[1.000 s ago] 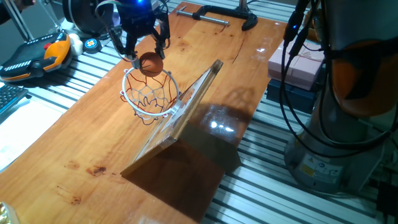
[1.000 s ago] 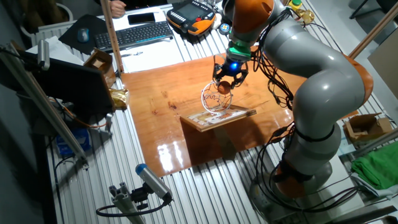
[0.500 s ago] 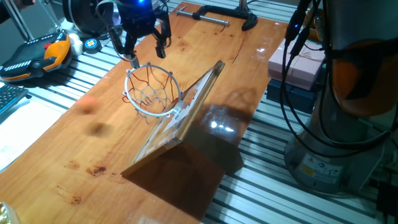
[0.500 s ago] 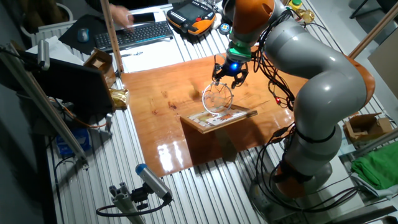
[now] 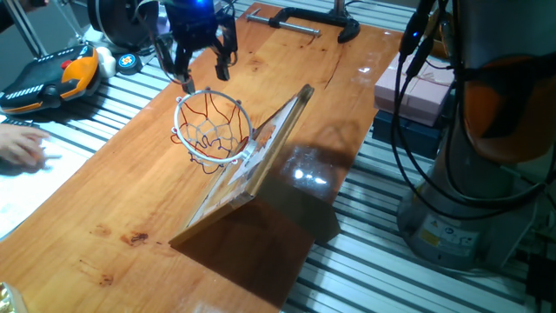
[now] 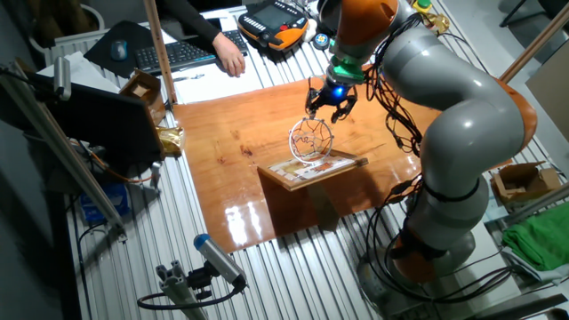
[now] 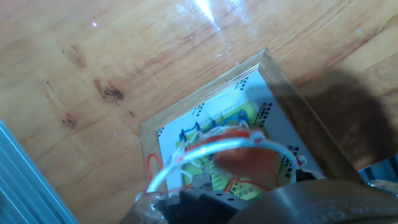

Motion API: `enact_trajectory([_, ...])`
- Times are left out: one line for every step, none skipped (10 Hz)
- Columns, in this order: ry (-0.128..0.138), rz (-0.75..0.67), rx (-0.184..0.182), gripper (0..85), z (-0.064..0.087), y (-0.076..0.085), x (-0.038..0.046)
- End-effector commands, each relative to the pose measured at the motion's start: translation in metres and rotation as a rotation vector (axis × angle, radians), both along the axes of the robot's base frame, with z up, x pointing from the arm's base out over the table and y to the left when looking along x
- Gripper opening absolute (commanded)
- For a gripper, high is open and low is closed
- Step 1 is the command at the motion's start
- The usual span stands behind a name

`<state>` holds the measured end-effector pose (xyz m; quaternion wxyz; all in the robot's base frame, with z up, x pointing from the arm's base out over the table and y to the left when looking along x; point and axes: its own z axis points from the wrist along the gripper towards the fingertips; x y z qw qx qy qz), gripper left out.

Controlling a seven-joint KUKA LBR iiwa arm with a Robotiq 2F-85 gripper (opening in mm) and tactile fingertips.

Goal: Grab a basketball, release it and shoot it into the basket

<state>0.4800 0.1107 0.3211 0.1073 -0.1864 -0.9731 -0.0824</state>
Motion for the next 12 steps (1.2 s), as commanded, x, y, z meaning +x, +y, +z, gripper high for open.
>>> enact_trajectory([0.011, 0.012, 0.002, 61.0, 0.005, -0.008, 0.0081])
enact_trajectory([0.017, 0.032, 0.01, 51.7, 0.01, -0.016, 0.016])
enact_trajectory([0.013, 0.044, 0.014, 41.3, 0.012, -0.023, 0.023])
enact_trajectory([0.004, 0.057, 0.015, 30.3, 0.014, -0.028, 0.0289])
enact_trajectory([0.0, 0.078, 0.016, 18.0, 0.014, -0.031, 0.0319])
enact_trajectory([-0.015, 0.107, 0.009, 4.3, 0.014, -0.033, 0.0338])
enact_trajectory([-0.043, 0.159, -0.034, 0.7, 0.015, -0.035, 0.0364])
enact_trajectory([-0.057, 0.223, -0.079, 0.7, 0.015, -0.039, 0.0409])
enact_trajectory([-0.073, 0.246, -0.087, 0.7, 0.015, -0.042, 0.0435])
enact_trajectory([-0.081, 0.273, -0.111, 0.7, 0.016, -0.045, 0.0442])
enact_trajectory([-0.089, 0.301, -0.149, 0.7, 0.016, -0.045, 0.0445])
enact_trajectory([-0.091, 0.315, -0.163, 0.7, 0.015, -0.045, 0.0454])
